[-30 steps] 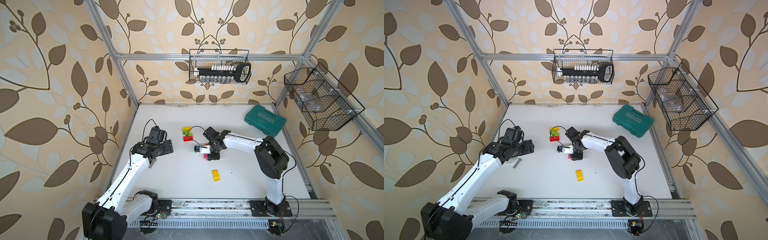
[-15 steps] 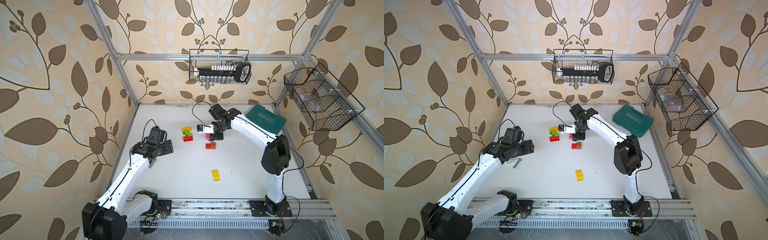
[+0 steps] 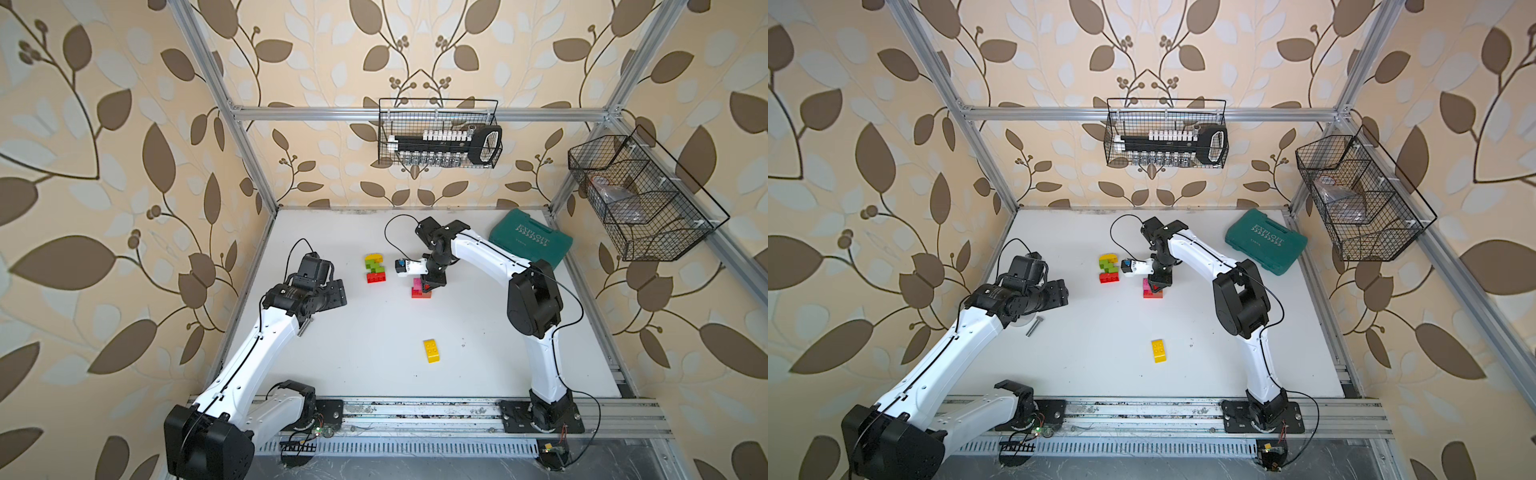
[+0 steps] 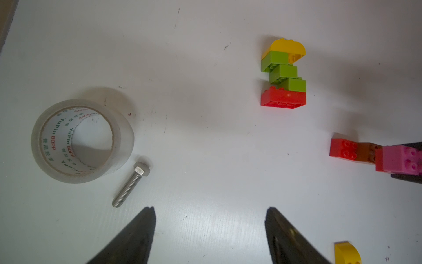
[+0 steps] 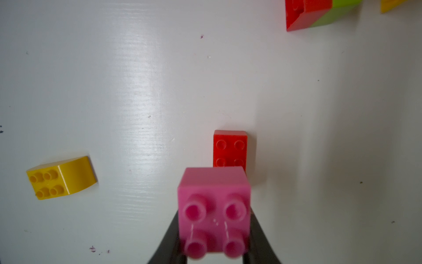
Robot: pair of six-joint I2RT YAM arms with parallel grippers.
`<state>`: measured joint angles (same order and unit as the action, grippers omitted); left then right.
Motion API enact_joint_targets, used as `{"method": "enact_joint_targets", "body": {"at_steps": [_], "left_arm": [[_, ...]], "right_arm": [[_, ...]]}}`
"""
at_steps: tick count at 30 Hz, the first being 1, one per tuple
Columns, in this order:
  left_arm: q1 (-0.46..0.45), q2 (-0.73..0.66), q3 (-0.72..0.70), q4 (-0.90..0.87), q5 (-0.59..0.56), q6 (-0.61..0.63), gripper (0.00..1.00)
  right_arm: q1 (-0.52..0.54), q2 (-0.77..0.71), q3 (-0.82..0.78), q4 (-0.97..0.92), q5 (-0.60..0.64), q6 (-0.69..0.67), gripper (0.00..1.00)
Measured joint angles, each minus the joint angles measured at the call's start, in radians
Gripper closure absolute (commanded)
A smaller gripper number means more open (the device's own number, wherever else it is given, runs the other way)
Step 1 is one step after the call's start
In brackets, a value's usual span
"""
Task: Assemble the letter s with lego
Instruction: Assemble the lego brick with the lego brick.
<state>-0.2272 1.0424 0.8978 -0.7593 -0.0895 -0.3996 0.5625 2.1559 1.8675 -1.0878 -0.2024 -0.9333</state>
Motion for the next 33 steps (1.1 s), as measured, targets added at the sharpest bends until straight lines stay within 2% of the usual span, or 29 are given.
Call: {"method": "enact_joint_targets", "body": {"at_steps": [15, 28, 33], "left_arm": [[0.0, 0.0, 0.0, 0.001, 0.005, 0.002, 0.19], [0.006, 0.029, -0.021, 0.088, 0.278, 0.033, 0.18], [0.006, 0.053, -0.021, 0.1, 0.33, 0.034, 0.18]], "right_arm": [[0.0, 0.026, 0.0, 0.048, 0.002, 0.0, 0.89], [-0.005, 0.026, -0.008, 0.082, 0.012, -0.002, 0.89], [-0.008, 0.021, -0.025, 0.095, 0.011, -0.003, 0.89]]}}
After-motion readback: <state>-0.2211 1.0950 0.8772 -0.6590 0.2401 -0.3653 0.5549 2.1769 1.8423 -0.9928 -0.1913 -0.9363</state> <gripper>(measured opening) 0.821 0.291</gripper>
